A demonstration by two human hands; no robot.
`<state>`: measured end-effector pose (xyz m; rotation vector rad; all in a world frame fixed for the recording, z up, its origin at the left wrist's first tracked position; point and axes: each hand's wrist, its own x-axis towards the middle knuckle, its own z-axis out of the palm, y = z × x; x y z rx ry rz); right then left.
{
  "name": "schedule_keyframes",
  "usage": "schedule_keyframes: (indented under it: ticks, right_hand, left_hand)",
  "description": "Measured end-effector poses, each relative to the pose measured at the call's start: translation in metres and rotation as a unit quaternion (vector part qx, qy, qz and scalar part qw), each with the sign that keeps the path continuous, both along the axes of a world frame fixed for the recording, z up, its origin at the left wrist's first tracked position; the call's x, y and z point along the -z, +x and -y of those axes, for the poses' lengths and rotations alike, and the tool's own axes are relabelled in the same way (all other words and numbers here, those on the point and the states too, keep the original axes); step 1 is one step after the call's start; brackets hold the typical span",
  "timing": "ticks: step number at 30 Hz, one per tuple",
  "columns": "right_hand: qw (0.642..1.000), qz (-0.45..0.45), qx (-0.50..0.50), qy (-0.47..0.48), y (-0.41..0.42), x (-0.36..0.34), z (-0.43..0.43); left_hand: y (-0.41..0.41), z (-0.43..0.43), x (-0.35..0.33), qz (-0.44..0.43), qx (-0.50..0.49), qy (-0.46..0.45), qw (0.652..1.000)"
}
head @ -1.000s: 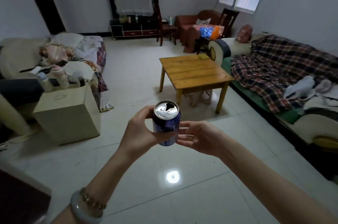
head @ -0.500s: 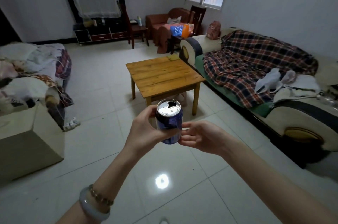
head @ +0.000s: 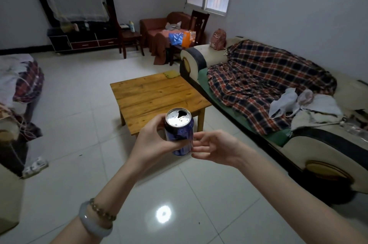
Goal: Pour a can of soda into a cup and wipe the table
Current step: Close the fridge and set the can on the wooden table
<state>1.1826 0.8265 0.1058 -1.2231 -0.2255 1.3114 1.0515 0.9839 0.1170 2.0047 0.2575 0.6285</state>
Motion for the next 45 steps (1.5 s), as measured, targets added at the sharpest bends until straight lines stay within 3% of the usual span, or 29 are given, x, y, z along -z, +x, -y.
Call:
schedule_keyframes:
  ticks: [9,26,33,45]
  right_hand:
    - [0.999,-0.021,0.024,0.0,0.121,0.012,-0.086]
    - [0.994,-0.031,-0.102,-0.026,0.382,0.04,-0.272]
    - [0.989,-0.036,-0.14,-0.036,0.459,0.053,-0.346]
    - [0.99,-0.036,-0.112,-0.074,0.572,0.108,-0.486]
  left_hand:
    - [0.122,-0.077,0.009,-0.025,-0.022,-0.003,0.999]
    - [0.354,-0.224,0.04,-0.07,-0.165,-0.04,0.983]
    - [0.423,-0.283,0.052,-0.086,-0.211,-0.06,0.972]
    - [0.538,-0.42,0.103,-0.128,-0.213,-0.095,0.964]
